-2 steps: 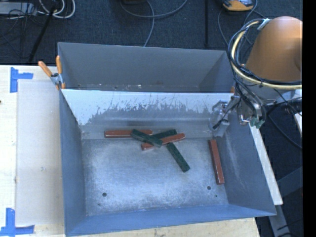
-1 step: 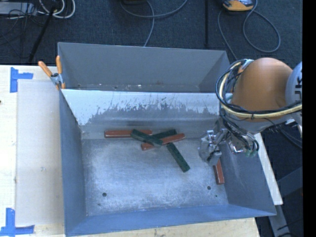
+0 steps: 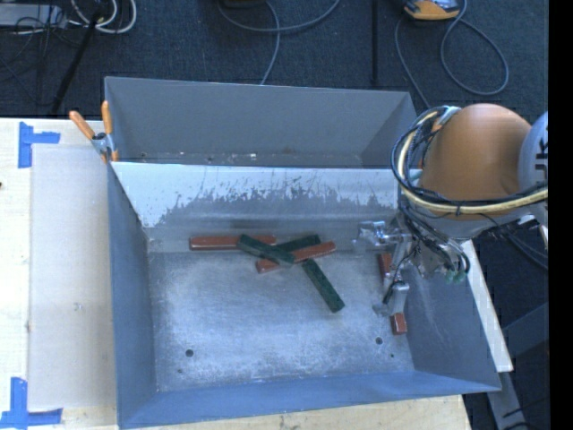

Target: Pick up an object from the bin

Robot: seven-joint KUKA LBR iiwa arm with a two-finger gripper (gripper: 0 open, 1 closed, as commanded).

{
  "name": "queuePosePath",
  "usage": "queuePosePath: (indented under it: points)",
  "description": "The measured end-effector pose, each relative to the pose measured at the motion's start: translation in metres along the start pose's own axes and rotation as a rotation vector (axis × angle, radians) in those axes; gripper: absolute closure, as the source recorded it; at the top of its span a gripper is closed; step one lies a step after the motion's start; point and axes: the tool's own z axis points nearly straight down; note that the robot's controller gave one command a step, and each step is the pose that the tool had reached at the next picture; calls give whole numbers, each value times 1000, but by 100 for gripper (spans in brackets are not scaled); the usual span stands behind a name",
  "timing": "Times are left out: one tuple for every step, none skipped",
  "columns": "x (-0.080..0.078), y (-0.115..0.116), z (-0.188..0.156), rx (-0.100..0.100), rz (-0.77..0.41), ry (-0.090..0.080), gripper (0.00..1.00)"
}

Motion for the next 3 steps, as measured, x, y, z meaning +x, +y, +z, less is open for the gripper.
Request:
queuePosePath:
  points:
    - [-37, 15, 120, -1, -442, 0, 0]
    - [-37, 13, 119, 0, -439, 3, 100]
    - [-37, 14, 119, 0, -439, 1, 0]
